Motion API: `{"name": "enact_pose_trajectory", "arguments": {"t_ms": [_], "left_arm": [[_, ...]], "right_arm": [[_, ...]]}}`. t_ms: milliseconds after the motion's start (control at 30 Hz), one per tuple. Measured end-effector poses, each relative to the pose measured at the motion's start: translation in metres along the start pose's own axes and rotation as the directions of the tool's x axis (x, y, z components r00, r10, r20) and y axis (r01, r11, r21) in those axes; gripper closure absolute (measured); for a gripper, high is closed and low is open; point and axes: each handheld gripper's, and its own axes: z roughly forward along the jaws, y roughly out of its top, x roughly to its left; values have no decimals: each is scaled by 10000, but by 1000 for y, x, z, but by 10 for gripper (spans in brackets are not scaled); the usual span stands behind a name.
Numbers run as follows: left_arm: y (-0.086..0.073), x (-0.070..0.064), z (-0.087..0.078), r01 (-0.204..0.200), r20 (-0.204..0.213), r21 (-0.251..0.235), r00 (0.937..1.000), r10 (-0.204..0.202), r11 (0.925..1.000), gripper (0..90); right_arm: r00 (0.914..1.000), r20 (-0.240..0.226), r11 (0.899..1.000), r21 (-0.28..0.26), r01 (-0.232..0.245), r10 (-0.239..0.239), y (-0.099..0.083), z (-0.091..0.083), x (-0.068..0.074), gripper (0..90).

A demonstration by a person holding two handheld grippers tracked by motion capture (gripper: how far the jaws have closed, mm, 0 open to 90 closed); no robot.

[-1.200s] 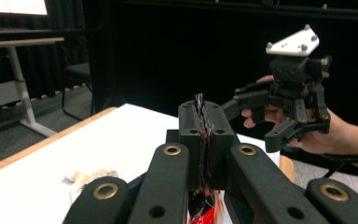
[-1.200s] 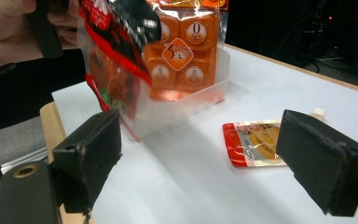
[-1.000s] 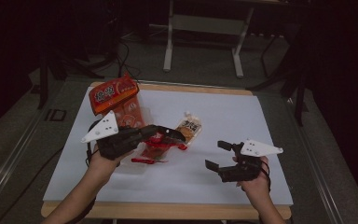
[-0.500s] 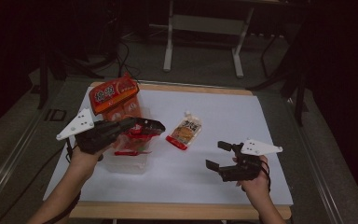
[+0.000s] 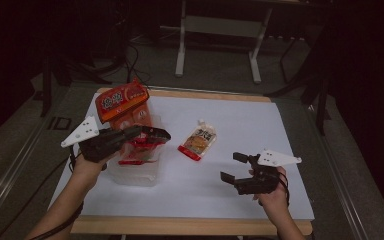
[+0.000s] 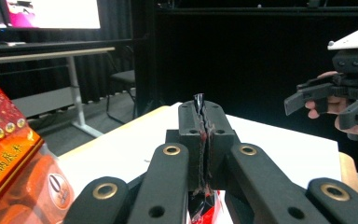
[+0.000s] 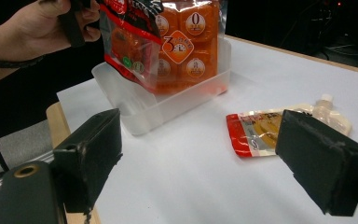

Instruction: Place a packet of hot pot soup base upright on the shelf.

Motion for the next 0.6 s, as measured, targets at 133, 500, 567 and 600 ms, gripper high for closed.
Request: {"name": "enact_pose_trajectory", "arguments": {"t_ms": [133,500,567,600], "left_arm": [[-4,2,3,113,116,109,9999,-115,9999,885],[-20,8,7,-599,89,595,9982,594,9964,883],[-22,10,6,-573,87,697,9983,568,9959,883],[-23,10,6,-588,96,718,9983,582,9957,882]], "right_arm": [[9999,-52,10000,-8,-90,90,-2,1,-1,144],[9999,-107,9999,65,-120,121,-3,1,-1,144],[9998,-125,9999,67,-144,145,-4,2,-1,144],[9999,-123,9999,98,-120,121,-4,2,-1,144]]}}
